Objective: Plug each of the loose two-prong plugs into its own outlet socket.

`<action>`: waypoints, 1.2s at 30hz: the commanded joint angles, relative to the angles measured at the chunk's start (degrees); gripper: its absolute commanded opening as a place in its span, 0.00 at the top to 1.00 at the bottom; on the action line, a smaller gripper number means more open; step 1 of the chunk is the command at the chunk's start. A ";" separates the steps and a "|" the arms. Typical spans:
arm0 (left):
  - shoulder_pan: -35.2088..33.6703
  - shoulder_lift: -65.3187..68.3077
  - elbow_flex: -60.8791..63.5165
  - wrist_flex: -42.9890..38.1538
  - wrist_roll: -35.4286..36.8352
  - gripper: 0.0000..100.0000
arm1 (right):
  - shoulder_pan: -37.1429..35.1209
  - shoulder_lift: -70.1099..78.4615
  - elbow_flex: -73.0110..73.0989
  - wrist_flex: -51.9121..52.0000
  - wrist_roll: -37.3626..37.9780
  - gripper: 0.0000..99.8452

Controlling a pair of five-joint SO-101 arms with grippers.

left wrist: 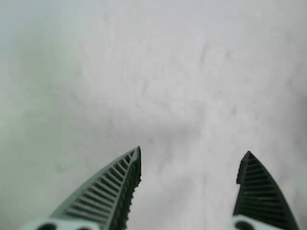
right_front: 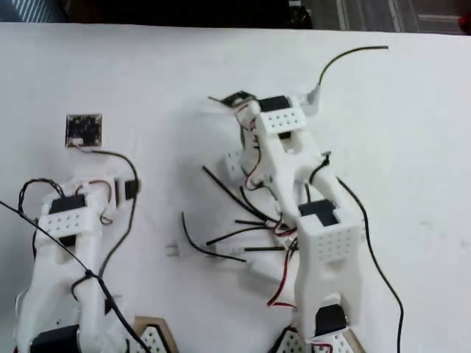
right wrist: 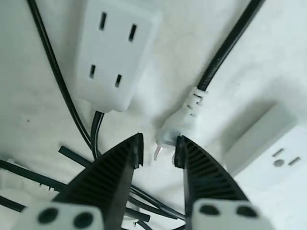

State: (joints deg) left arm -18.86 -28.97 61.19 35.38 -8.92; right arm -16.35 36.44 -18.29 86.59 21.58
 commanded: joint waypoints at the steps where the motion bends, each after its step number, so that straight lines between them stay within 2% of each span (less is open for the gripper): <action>1: -0.48 -2.15 -0.18 -0.97 0.26 0.68 | 2.07 2.15 0.35 -1.01 -0.18 0.88; 12: -0.48 -2.15 -0.18 -0.97 0.26 0.68 | 2.33 2.42 0.35 -1.01 -0.09 0.89; 16: -0.48 -2.15 -0.18 -0.97 0.26 0.68 | 2.33 1.98 -0.44 -1.19 -0.09 0.99; 25: -0.48 -2.15 -0.18 -0.97 0.26 0.68 | 2.33 2.51 -6.42 4.62 -0.53 0.92; 36: -0.48 -2.15 -0.18 -0.97 0.26 0.68 | 2.33 2.59 -6.42 4.18 -0.62 0.92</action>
State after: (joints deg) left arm -18.86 -28.97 61.27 35.38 -8.92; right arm -14.24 39.78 -22.33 90.29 21.67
